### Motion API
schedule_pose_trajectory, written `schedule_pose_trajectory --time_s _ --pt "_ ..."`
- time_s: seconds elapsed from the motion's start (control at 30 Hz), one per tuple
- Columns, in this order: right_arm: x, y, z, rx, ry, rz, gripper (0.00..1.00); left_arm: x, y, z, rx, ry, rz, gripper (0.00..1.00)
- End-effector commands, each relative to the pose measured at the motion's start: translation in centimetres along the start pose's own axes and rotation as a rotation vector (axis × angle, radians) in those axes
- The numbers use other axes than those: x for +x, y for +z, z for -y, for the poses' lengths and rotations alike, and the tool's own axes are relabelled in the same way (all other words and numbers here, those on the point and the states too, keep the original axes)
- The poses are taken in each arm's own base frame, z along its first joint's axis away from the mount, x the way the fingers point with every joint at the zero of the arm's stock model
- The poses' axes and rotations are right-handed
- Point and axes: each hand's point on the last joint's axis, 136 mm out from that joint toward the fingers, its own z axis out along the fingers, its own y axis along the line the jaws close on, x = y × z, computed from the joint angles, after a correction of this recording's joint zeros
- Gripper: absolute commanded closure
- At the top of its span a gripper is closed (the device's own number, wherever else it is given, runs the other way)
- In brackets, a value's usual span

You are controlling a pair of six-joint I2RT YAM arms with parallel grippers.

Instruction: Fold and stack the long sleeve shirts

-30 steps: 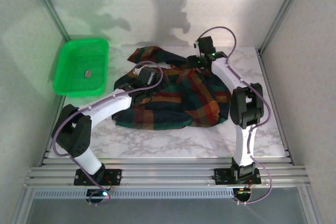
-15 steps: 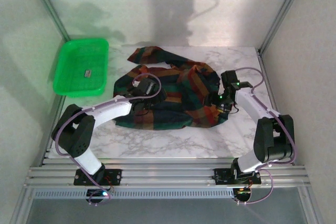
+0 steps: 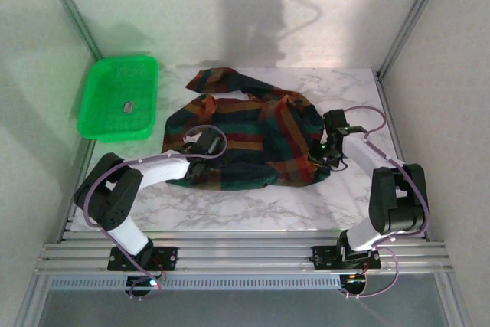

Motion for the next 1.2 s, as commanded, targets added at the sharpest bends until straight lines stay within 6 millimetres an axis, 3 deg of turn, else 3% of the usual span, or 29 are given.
schedule_pose_trajectory --time_s 0.0,0.17,0.33,0.43,0.5,0.6,0.7,0.83,0.93,1.03,1.1,1.17 --pt "-2.5 0.1 0.7 0.044 -0.006 0.049 0.98 0.4 0.4 -4.3 -0.135 0.015 0.018 0.00" --pt "-4.2 -1.3 1.7 0.105 -0.023 0.061 1.00 0.8 0.0 -5.8 -0.171 0.046 0.025 0.00" --pt "-4.0 -1.5 0.6 0.033 -0.043 0.050 0.99 0.7 -0.5 -4.4 -0.094 0.059 0.045 0.00" --pt "-2.5 -2.2 0.1 -0.012 -0.042 0.025 0.66 0.5 -0.8 -3.3 -0.062 0.060 0.045 0.00" --pt "-0.8 -2.5 0.4 -0.018 0.009 -0.003 0.59 0.2 -1.5 -2.0 -0.019 0.058 0.054 0.00" --pt "1.6 -0.8 0.4 -0.061 0.128 -0.079 0.61 0.4 -1.8 -1.1 0.022 0.037 0.048 0.00" --pt "3.2 1.4 3.6 0.080 0.293 -0.114 0.66 1.0 -1.4 -2.4 -0.023 0.013 0.037 0.00" --pt "4.6 2.5 6.7 0.250 0.424 -0.129 0.66 1.7 -1.4 -4.0 -0.052 -0.024 0.024 0.00" --pt "6.1 2.1 9.1 0.380 0.444 -0.143 0.67 2.0 -1.8 -5.3 -0.093 -0.035 0.024 0.00" --pt "7.8 1.6 10.1 0.397 0.492 -0.148 0.67 1.8 -2.8 -5.8 -0.091 -0.041 0.044 0.00" --pt "8.6 1.0 9.9 0.376 0.517 -0.147 0.68 0.9 -3.9 -4.9 -0.048 -0.041 0.077 0.00" --pt "8.0 -0.4 8.6 0.313 0.511 -0.111 0.68 -0.5 -5.3 -3.2 0.009 -0.028 0.111 0.00"
